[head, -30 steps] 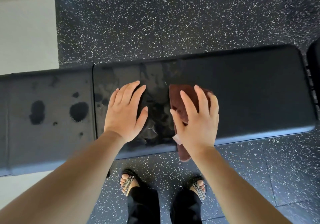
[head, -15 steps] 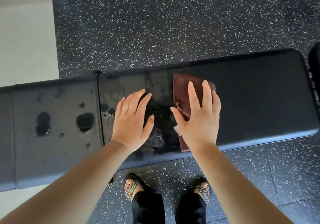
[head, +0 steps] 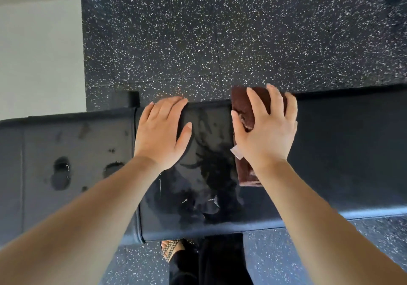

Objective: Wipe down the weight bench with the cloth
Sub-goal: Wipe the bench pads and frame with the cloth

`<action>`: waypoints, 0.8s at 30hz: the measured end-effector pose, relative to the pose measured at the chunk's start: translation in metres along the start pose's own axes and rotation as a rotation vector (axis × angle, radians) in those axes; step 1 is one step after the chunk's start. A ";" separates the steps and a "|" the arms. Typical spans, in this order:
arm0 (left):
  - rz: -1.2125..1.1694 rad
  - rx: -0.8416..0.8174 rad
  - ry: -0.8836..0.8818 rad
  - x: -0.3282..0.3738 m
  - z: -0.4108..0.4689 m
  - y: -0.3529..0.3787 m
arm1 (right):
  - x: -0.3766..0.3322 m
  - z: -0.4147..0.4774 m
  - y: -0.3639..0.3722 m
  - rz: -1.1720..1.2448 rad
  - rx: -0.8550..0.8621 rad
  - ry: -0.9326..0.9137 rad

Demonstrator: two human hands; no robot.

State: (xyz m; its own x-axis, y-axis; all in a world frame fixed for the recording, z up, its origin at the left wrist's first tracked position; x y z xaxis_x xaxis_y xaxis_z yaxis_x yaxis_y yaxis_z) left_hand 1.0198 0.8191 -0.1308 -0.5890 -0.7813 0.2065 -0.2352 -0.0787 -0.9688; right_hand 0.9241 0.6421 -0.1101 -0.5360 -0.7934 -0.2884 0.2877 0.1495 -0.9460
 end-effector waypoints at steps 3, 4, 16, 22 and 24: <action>0.001 -0.031 -0.007 0.001 0.000 0.000 | -0.004 0.010 0.003 0.016 -0.013 0.003; 0.002 -0.038 -0.009 0.002 0.000 -0.002 | -0.003 0.007 0.002 0.029 -0.009 0.000; -0.005 -0.094 -0.012 0.001 0.004 -0.003 | 0.000 0.048 0.011 0.070 -0.077 -0.040; -0.015 -0.102 -0.008 -0.001 0.004 -0.002 | 0.000 0.030 0.007 0.068 -0.061 -0.072; -0.020 -0.097 -0.004 -0.001 0.004 -0.003 | -0.002 0.020 0.003 0.072 -0.043 -0.095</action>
State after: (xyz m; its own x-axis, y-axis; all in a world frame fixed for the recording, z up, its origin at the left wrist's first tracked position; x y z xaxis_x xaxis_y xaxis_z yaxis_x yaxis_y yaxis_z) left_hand 1.0239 0.8174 -0.1287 -0.5806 -0.7826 0.2246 -0.3208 -0.0336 -0.9465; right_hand 0.9420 0.6328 -0.1097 -0.4374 -0.8317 -0.3421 0.2873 0.2312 -0.9295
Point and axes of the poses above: each hand's wrist, its own z-axis towards the middle knuckle, its own y-axis out of the palm, x = y × z, the point moved 6 cm from there along z, towards the middle knuckle, and after that the axes turned 2 degrees about z, right-handed, at the moved point
